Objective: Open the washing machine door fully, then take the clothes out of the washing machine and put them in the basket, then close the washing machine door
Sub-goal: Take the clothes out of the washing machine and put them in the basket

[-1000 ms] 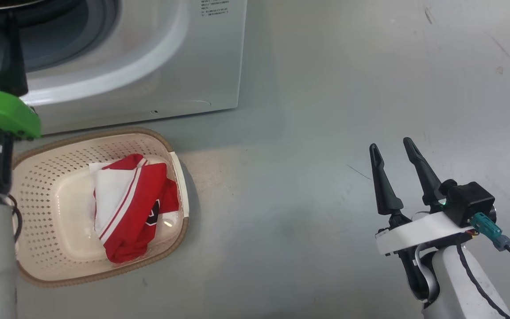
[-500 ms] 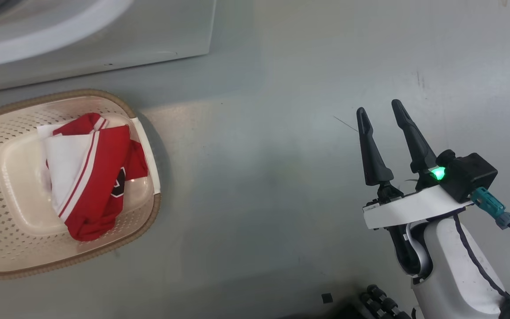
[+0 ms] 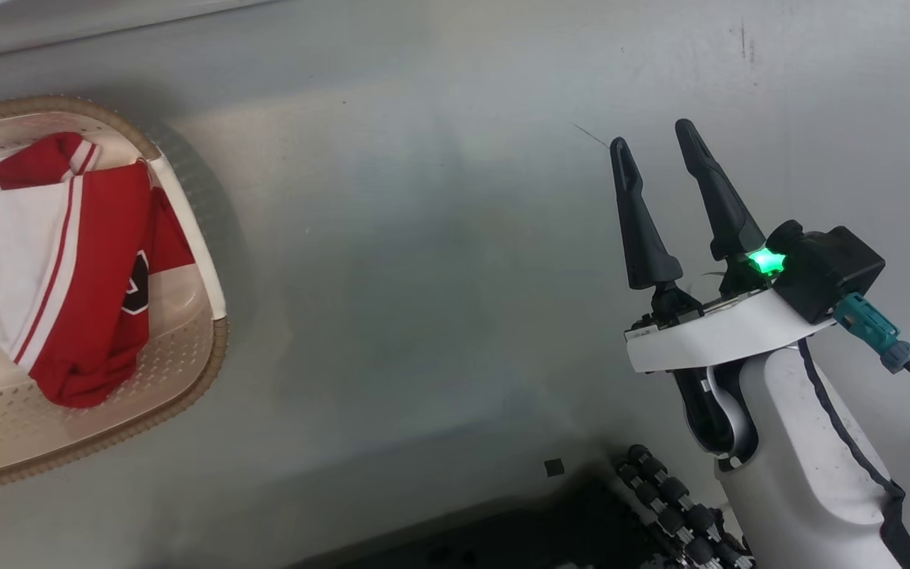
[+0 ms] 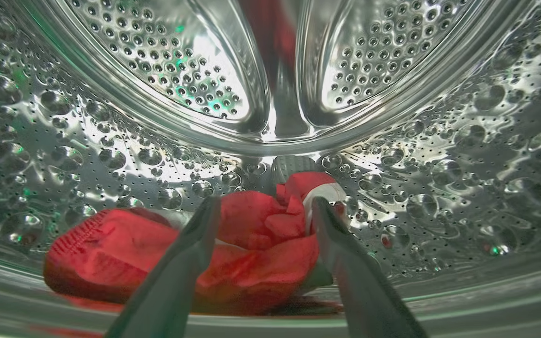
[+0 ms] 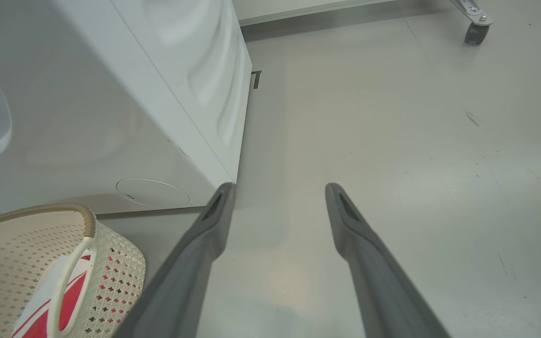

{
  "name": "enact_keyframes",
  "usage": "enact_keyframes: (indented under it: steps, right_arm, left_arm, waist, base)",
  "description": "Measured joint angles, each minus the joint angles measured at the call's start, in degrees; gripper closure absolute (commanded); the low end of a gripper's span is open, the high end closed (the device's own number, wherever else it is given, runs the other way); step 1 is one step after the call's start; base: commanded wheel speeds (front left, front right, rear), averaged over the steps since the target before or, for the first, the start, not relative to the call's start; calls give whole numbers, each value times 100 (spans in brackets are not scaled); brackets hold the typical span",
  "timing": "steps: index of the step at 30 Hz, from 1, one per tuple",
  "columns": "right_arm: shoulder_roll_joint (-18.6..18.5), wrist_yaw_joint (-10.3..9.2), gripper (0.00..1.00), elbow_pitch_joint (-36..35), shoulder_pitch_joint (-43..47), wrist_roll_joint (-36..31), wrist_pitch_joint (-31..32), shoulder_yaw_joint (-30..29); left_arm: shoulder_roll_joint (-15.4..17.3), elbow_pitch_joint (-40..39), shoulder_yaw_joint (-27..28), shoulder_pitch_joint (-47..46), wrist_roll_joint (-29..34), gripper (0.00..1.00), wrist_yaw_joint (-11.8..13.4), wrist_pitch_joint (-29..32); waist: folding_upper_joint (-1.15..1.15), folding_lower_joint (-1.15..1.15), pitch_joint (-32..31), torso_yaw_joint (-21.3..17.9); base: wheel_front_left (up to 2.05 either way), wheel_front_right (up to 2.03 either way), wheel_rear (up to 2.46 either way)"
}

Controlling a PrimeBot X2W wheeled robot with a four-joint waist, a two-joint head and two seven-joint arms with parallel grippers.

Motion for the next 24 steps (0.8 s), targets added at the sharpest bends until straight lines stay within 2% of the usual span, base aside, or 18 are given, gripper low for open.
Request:
enact_keyframes:
  steps: [12, 24]
  right_arm:
    - [1, -3, 0, 108, -15, 62, 0, 191]
    - [2, 0, 0, 207, -29, 86, 0, 461]
  left_arm:
    - [442, 332, 20, -834, 245, 0, 16, 431]
    - [573, 711, -185, -1339, 376, 0, 168, 1311]
  waist:
    - [0, -1, 318, -290]
    - [0, -1, 333, -376]
  base:
    - [0, 0, 0]
    - [0, 0, 0]
